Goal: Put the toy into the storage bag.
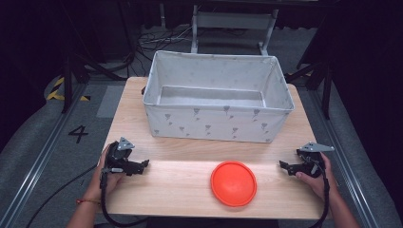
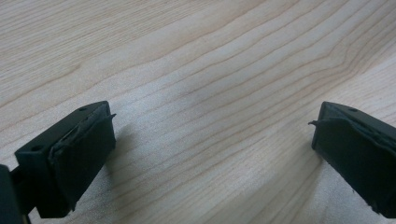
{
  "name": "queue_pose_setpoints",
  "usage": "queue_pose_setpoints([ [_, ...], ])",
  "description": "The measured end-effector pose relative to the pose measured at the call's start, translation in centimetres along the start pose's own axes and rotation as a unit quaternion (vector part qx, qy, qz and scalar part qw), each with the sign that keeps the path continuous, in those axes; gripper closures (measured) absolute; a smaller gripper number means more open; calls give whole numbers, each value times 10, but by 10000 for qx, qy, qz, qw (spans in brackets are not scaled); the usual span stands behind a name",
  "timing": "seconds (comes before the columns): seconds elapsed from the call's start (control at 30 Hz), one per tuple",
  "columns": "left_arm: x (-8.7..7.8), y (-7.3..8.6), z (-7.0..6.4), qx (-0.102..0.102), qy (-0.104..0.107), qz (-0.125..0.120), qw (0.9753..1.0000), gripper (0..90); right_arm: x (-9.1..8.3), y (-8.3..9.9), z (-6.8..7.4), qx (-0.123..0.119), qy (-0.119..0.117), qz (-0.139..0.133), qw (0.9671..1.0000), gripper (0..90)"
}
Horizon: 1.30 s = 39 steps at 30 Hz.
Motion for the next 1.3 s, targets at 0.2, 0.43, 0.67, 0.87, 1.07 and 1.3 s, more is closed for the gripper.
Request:
queue_pose_setpoints([
  [0.2, -1, 1, 0, 26, -18, 3, 10000, 3, 0, 0, 0, 19, 34, -1, 10000, 56],
  [0.43, -1, 1, 2, 142, 98, -28, 9998, 3, -1, 0, 0, 23, 54, 32, 10000, 56],
  [0.67, -1, 1, 2, 163, 128, -20, 9998, 3, -6, -3, 4, -56, -123, 80, 9999, 235],
  [0.87, -1, 1, 2, 172, 130, -24, 9998, 5, -15, -15, 16, -95, -330, -106, 9994, 202],
  [1.07, -1, 1, 2, 169, 134, -16, 9998, 4, -21, -31, 48, -455, -644, -219, 9966, 193],
  [1.3, -1, 1, 2, 170, 130, -11, 9998, 4, -24, -42, 77, -659, -997, -320, 9923, 200],
])
Point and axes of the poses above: each handheld gripper's, and its own axes: x roughly forward along the jaws, y roughly out of its underside, z roughly to its left, the point moved 4 cm from there along x, roughly forward along the jaws, and after that the axes turned 6 degrees about -z, right-handed, at the moved point
